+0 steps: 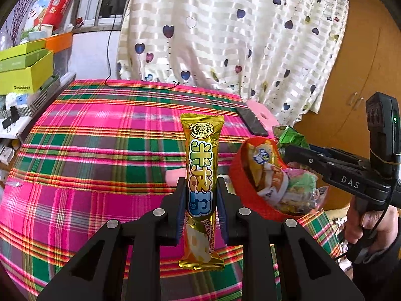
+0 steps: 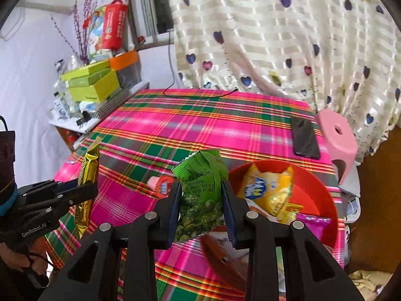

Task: Organize snacks
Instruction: 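Carry the green bag over the red basket and open the right tool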

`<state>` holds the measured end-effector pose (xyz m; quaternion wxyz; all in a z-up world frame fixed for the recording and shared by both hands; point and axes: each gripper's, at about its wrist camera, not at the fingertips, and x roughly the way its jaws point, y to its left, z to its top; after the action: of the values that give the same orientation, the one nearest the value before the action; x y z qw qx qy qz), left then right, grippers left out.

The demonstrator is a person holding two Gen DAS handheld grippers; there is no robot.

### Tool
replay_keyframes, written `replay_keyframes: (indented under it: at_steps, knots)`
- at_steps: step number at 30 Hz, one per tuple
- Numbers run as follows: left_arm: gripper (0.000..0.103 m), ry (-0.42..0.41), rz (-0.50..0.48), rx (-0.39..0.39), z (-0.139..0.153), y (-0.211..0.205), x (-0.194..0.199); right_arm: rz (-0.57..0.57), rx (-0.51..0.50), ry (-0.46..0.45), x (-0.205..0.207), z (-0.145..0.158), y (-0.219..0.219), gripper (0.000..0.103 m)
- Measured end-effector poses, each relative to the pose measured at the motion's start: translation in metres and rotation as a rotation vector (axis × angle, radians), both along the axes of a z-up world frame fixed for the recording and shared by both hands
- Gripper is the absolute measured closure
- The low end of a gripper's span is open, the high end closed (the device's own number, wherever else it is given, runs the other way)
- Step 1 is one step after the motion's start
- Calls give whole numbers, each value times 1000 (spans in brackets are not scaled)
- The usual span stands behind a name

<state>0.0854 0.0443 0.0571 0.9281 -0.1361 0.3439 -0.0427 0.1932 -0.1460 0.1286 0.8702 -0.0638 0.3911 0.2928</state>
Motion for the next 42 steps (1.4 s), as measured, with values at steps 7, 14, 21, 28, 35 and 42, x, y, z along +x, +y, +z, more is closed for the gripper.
replay_keyframes:
  at_steps: [7, 14, 21, 28, 35, 42]
  knots:
    - [80, -4, -18, 11, 6, -14, 6, -62, 18, -18, 4, 7, -33, 74]
    - [80, -3, -50, 27, 11, -29, 20, -115, 27, -14, 16, 3, -57, 74]
    - [80, 2, -82, 35, 11, -43, 36, -165, 27, 0, 32, -5, -80, 74]
    - [80, 14, -114, 42, 8, -57, 50, -219, 17, 43, 53, -25, -100, 74]
    - [80, 31, -142, 48, 2, -70, 65, -247, -3, 100, 73, -51, -107, 74]
    - [80, 58, -172, 51, -6, -81, 80, -251, -8, 139, 82, -68, -109, 72]
